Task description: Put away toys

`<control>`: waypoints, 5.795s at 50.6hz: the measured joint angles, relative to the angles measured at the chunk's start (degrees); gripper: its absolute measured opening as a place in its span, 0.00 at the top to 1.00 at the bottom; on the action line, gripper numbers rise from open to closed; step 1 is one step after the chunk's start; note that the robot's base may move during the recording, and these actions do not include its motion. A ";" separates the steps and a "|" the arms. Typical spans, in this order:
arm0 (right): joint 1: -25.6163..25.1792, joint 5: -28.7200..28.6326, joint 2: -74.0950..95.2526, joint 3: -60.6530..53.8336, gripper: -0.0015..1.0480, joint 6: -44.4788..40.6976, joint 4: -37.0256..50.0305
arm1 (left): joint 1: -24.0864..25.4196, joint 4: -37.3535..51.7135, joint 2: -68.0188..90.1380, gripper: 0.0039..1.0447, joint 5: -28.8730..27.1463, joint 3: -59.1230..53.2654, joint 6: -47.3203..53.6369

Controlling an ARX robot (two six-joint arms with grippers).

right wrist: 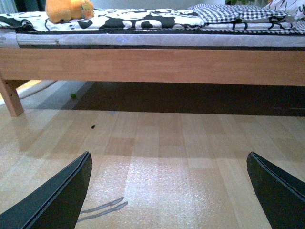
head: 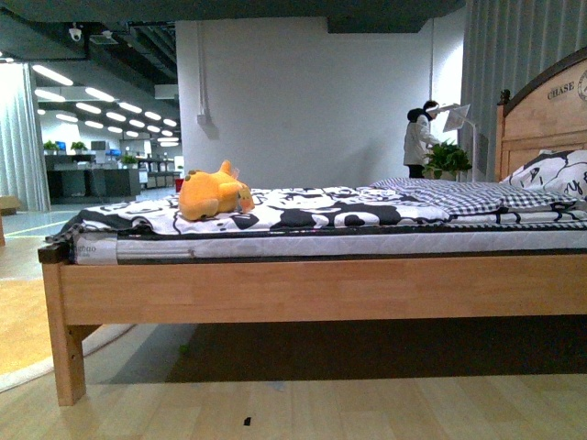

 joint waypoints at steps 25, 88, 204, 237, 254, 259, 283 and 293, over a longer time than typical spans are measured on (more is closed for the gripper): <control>0.00 0.00 0.00 0.00 0.06 0.00 0.00 | 0.00 0.00 0.00 0.06 0.00 0.00 0.00; 0.00 0.00 0.02 0.00 0.06 0.00 0.00 | 0.00 0.00 0.00 0.06 0.00 0.00 0.00; -0.39 -1.62 0.33 0.04 0.06 0.35 -0.20 | -0.13 0.02 -0.11 0.06 -0.02 0.00 0.00; 11.85 -6.93 58.16 34.95 0.06 5.53 30.25 | -0.13 0.02 -0.11 0.06 -0.02 0.00 0.00; 18.93 5.97 83.06 61.94 0.06 -4.48 22.77 | -0.13 0.02 -0.11 0.06 -0.02 0.00 0.00; 18.43 9.31 88.50 67.84 0.06 -6.10 20.63 | -0.13 0.02 -0.11 0.06 -0.02 0.00 0.02; 12.83 15.91 102.44 79.41 0.06 -8.02 15.65 | -0.13 0.02 -0.11 0.06 -0.02 0.00 0.00; 11.91 16.35 104.61 79.73 0.06 -7.52 14.53 | -0.13 0.02 -0.11 0.06 -0.02 0.00 0.02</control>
